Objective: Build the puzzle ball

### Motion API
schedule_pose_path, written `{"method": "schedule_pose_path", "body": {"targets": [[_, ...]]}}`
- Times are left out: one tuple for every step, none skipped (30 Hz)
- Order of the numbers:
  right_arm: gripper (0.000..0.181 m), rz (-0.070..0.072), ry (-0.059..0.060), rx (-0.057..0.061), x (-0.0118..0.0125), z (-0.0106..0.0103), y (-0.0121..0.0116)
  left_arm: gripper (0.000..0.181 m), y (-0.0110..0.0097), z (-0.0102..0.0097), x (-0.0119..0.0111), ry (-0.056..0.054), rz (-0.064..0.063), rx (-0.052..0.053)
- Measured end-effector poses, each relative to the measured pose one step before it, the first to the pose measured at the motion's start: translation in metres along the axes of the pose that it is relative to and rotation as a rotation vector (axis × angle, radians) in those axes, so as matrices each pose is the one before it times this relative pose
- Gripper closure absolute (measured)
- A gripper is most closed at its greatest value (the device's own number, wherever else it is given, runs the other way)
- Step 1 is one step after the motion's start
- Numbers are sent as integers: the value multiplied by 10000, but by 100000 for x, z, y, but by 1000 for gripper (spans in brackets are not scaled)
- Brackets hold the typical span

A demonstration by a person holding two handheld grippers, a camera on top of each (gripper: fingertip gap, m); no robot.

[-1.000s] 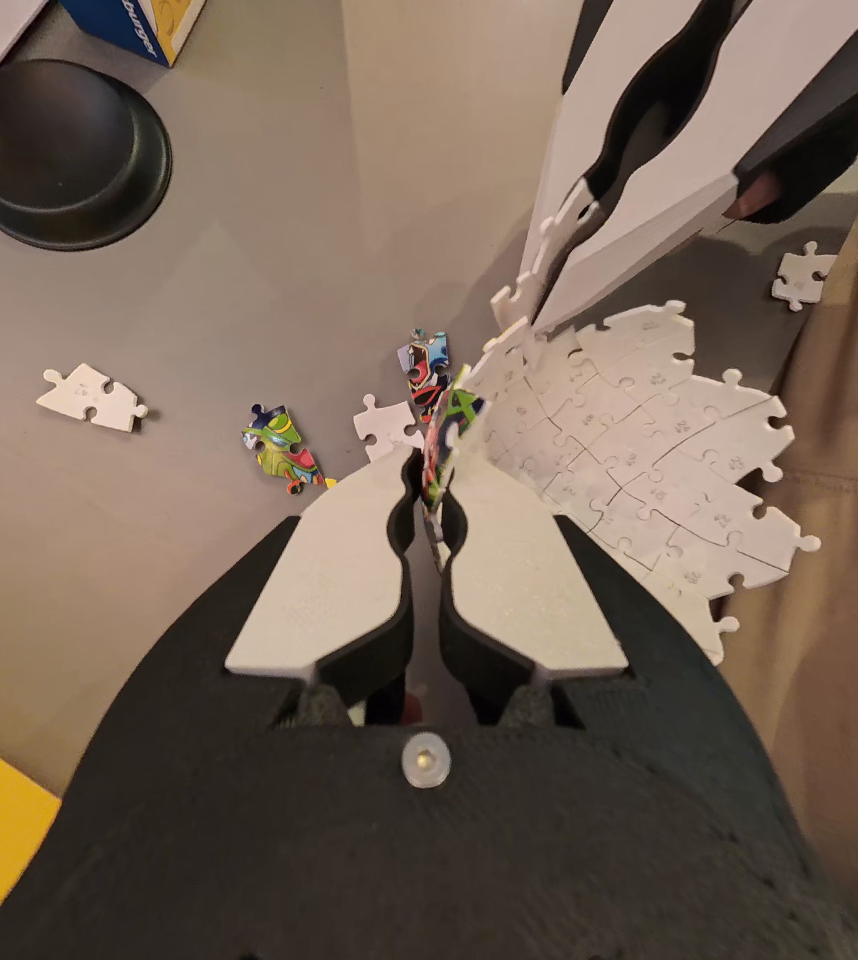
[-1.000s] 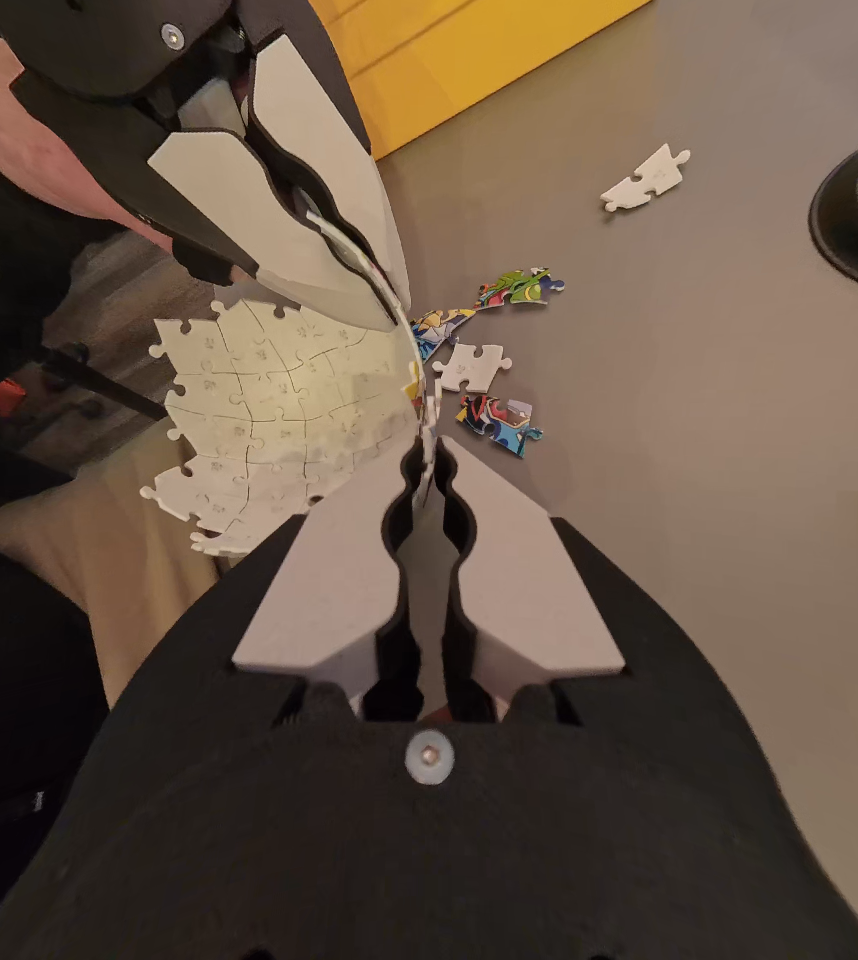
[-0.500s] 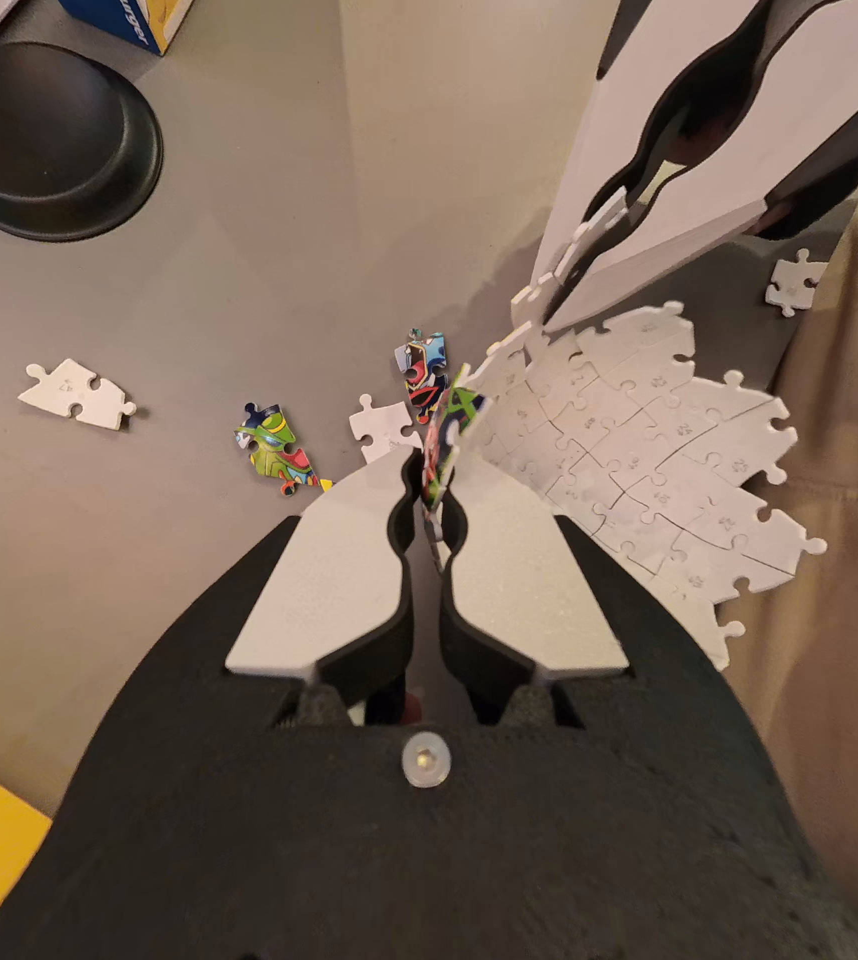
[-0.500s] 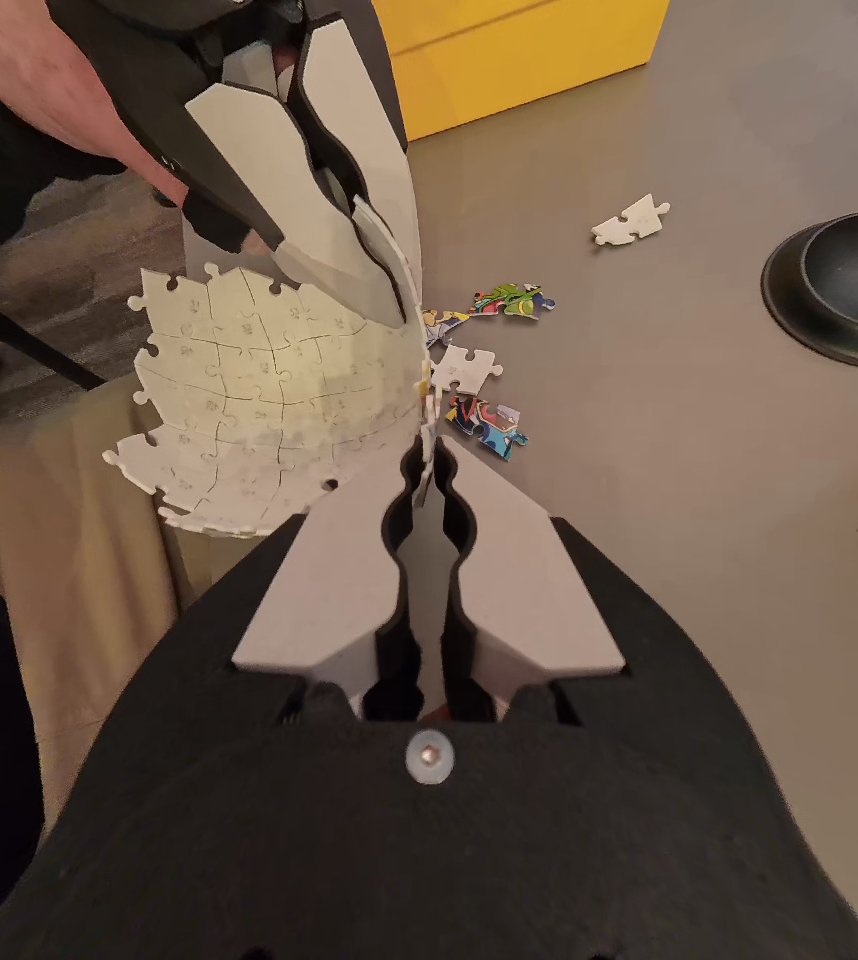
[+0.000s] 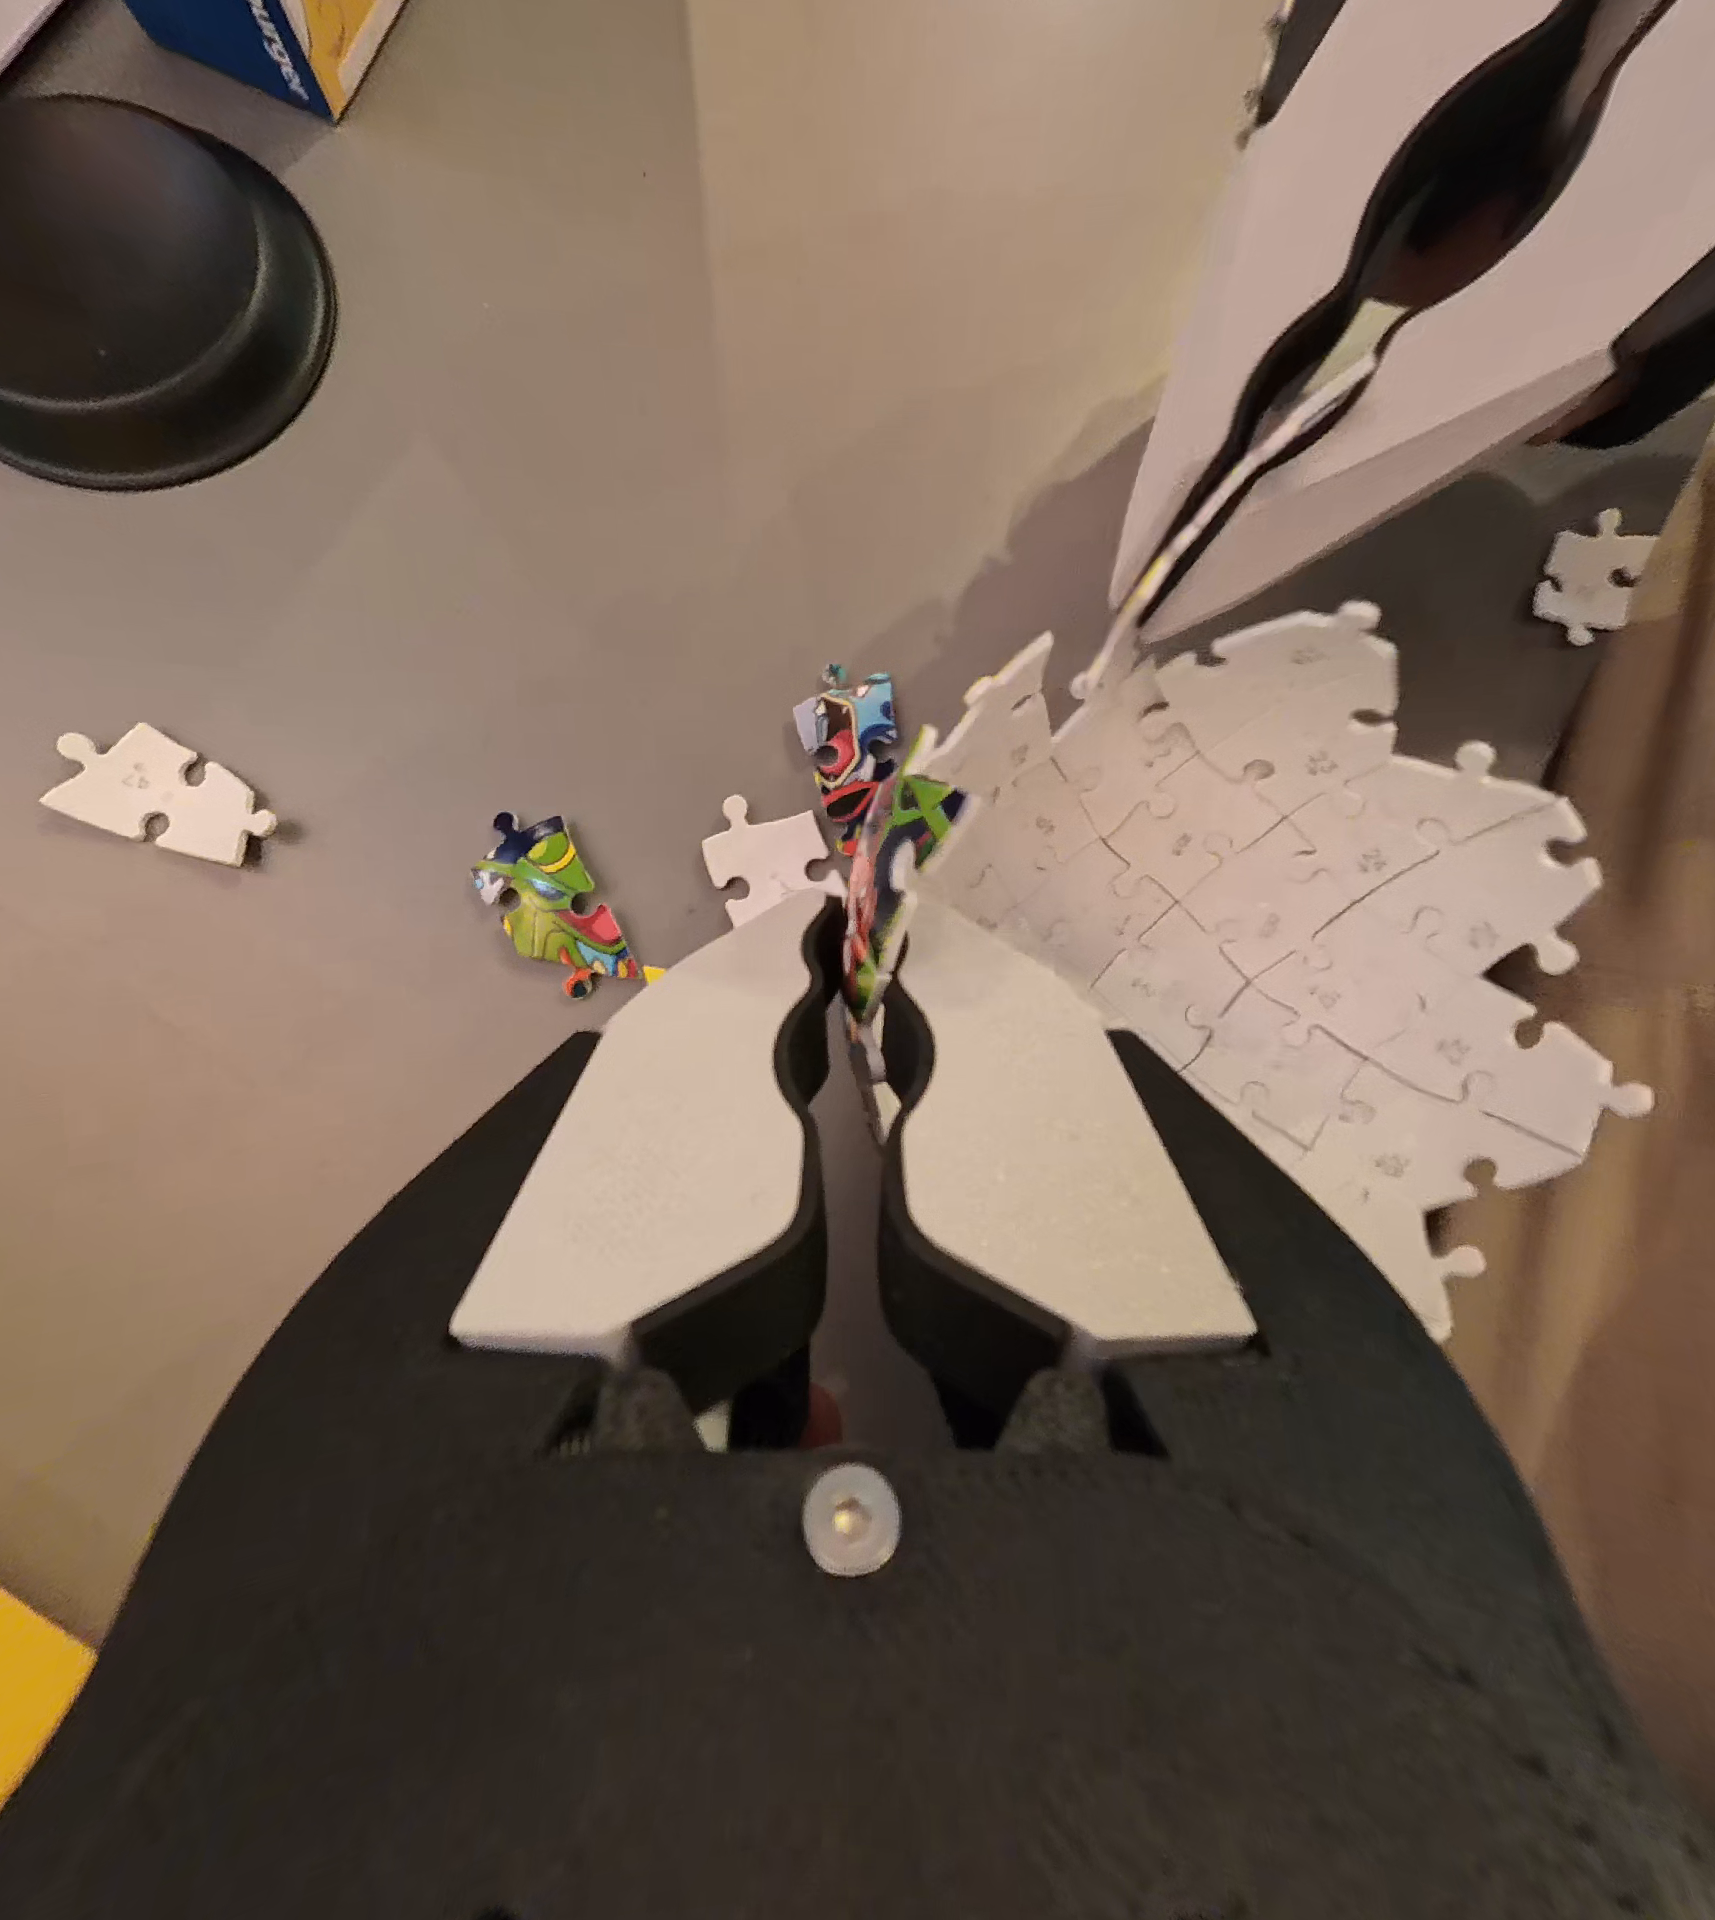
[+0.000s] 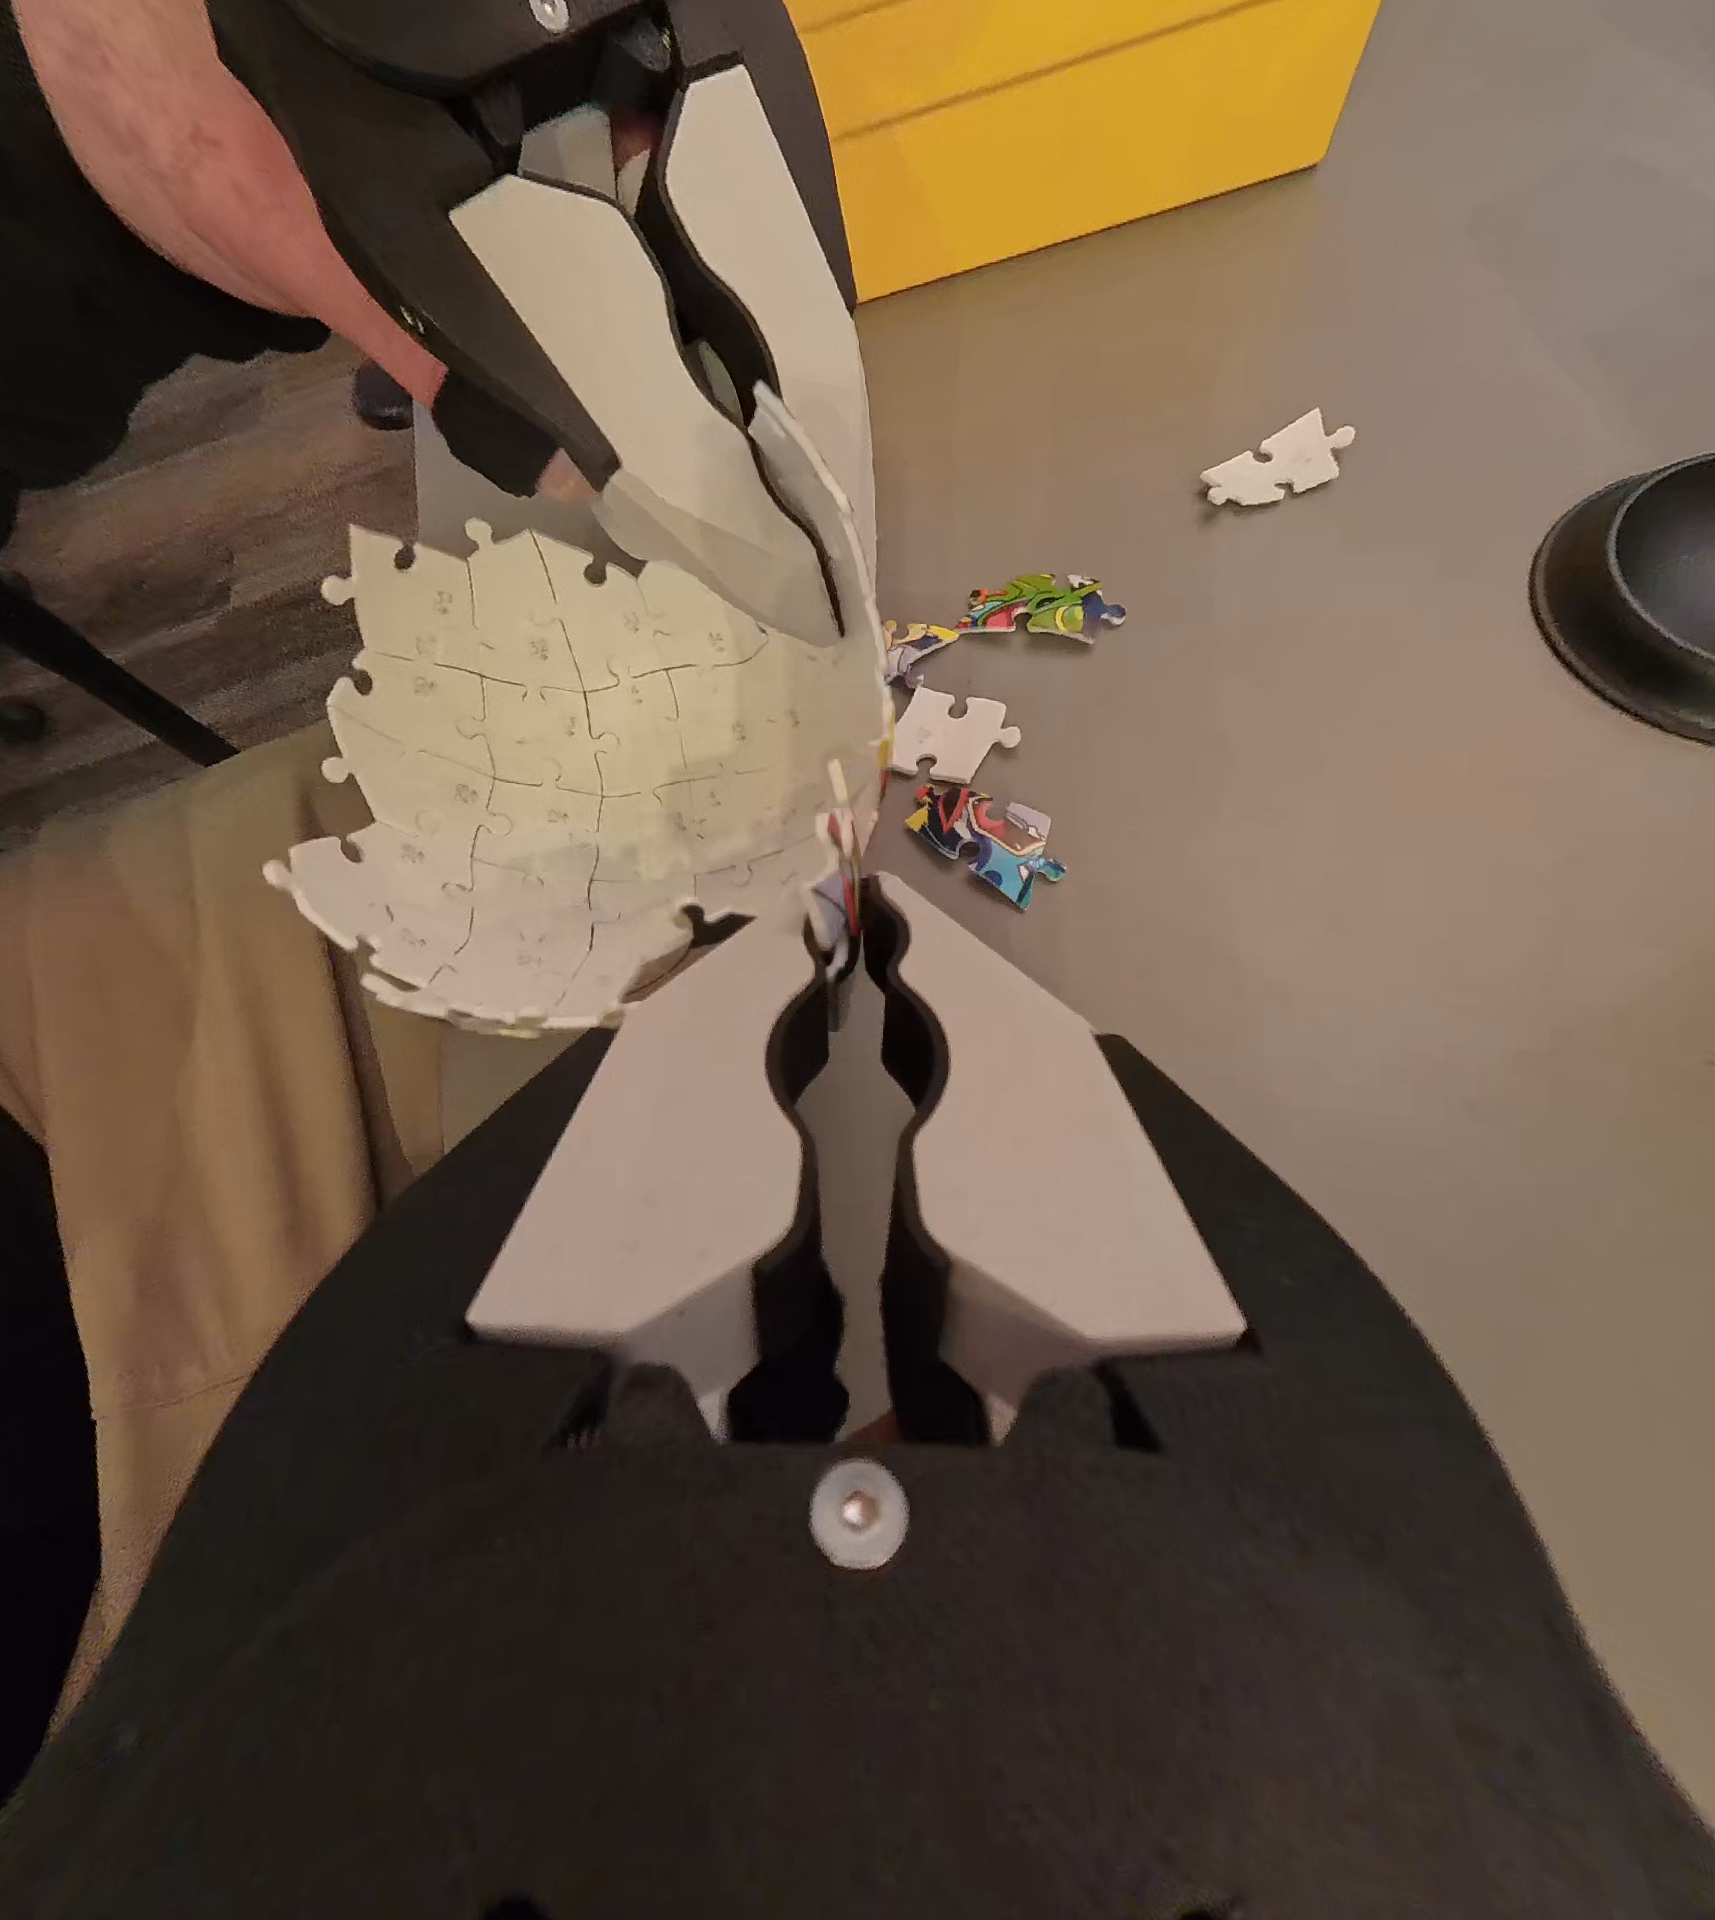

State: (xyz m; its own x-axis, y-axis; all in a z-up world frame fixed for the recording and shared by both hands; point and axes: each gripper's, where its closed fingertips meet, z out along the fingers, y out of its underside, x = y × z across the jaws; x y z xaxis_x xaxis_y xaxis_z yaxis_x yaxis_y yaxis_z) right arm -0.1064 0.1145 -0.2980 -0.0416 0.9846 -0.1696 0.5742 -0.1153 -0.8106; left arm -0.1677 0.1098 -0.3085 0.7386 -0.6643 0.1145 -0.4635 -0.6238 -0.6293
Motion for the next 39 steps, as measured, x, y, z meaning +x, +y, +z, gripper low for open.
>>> {"method": "schedule_pose_path", "body": {"targets": [[181, -68, -73, -17, -163, -49, -2, 178, -97, 3, 172, 145, -23, 86], [181, -145, -3, -48, -137, -1, 6, 178, -95, -8, 139, 88, 21, 73], [181, -157, 100, -7, 44, 122, -4, 178, 25, 30, -27, -43, 27, -42], [181, -24, 35, -37, 19, 216, 75, 177, 28, 52, -50, -48, 11, -54], [181, 89, 29, -50, 45, 232, 105, 177, -35, 36, 25, 2, 12, -4], [181, 147, 84, -50, 109, 160, 75, 177, -47, 11, 23, 11, 12, 11], [181, 113, 95, -50, 127, 69, 81, 177, -7, 9, 5, -6, 2, -1], [181, 107, 41, 33, 92, -7, -32, 177, 12, 3, -9, -20, -7, 5], [181, 147, 10, 68, 80, -20, -67, 177, 11, -9, 4, -3, -11, 0], [181, 201, 12, 22, 86, 17, 22, 177, 1, -10, 13, -3, -3, -4], [181, 225, 65, 18, 115, 34, 18, 177, 17, -9, -40, -35, -7, -13], [181, 167, 48, 71, 8, 60, -71, 177, 40, -11, -51, -38, 0, -26], [181, 93, 18, 47, -64, 77, -54, 177, 10, -37, 21, 17, 2, 8], [181, 79, 63, 2, 32, 94, 7, 177, 24, -18, 7, 2, -28, -11], [181, 115, 36, 27, 59, 63, -18, 177, 12, -9, -54, -39, -6, -6], [181, 108, -32, 94, -31, 19, -86, 177, -16, -13, -62, -25, -27, 16], [181, 148, -51, 77, -32, 14, -60, 177, -28, -18, -31, 8, -39, 14], [181, 123, 13, -25, 81, 36, 77, 177, -19, 16, -19, 3, -29, 15], [181, 5, 44, -35, 95, 13, 99, 176, 26, 33, -35, -18, -28, -20], [181, 50, -25, 5, 7, -10, 15, 177, -6, 14, -53, -30, -11, 4], [181, 208, -66, 36, 5, -9, -34, 177, -22, 9, -33, -12, -14, 14], [181, 219, -27, 28, 65, 11, -25, 177, -21, -3, -44, -24, -19, 9], [181, 105, 2, 53, 55, 36, -45, 177, -23, -13, -88, -54, -11, 5], [181, 94, -42, 68, 15, 42, -57, 177, -38, -33, -72, -41, -19, 18], [181, 189, -55, 54, 61, 18, -33, 177, -71, -27, -118, -72, -29, 38], [181, 282, -72, 66, 85, -14, -28, 177, -108, -43, -169, -114, -41, 55], [181, 247, -31, 130, 109, -75, -146, 177, -126, -50, -117, -87, -41, 52], [181, 70, 81, 59, 178, -46, -80, 177, -105, -7, -27, -58, 8, 26], [181, 16, 67, 23, 117, 21, -52, 177, -30, 36, -89, -97, 17, -13], [181, 31, 34, 78, 49, 52, -80, 177, -42, 48, -42, -46, -16, 5], [181, -25, 72, 29, 82, 78, -9, 177, -33, 47, -10, 0, -60, 5], [181, -90, 133, -30, 109, 74, 32, 177, -34, 47, -70, -39, -47, 5], [181, -96, 113, 33, 75, 24, -95, 178, -76, 20, -84, -54, -35, 36], [181, -83, 104, 25, 102, 22, -71, 178, -99, 13, -24, -15, -34, 40], [181, -31, 117, 9, 181, 31, -27, 178, -77, 31, -39, -41, -10, 25], [181, 47, 74, 21, 147, 20, -26, 178, -19, 49, -53, -53, -30, -18], [181, 11, 36, -21, 57, 24, 10, 177, -43, 38, -19, -32, -1, 2], [181, -80, 96, -3, 110, 7, -8, 178, -87, -6, 21, -1, 15, 46], [181, -35, 99, 2, 125, 7, -18, 177, -66, -10, -31, -21, -29, 27]]}}
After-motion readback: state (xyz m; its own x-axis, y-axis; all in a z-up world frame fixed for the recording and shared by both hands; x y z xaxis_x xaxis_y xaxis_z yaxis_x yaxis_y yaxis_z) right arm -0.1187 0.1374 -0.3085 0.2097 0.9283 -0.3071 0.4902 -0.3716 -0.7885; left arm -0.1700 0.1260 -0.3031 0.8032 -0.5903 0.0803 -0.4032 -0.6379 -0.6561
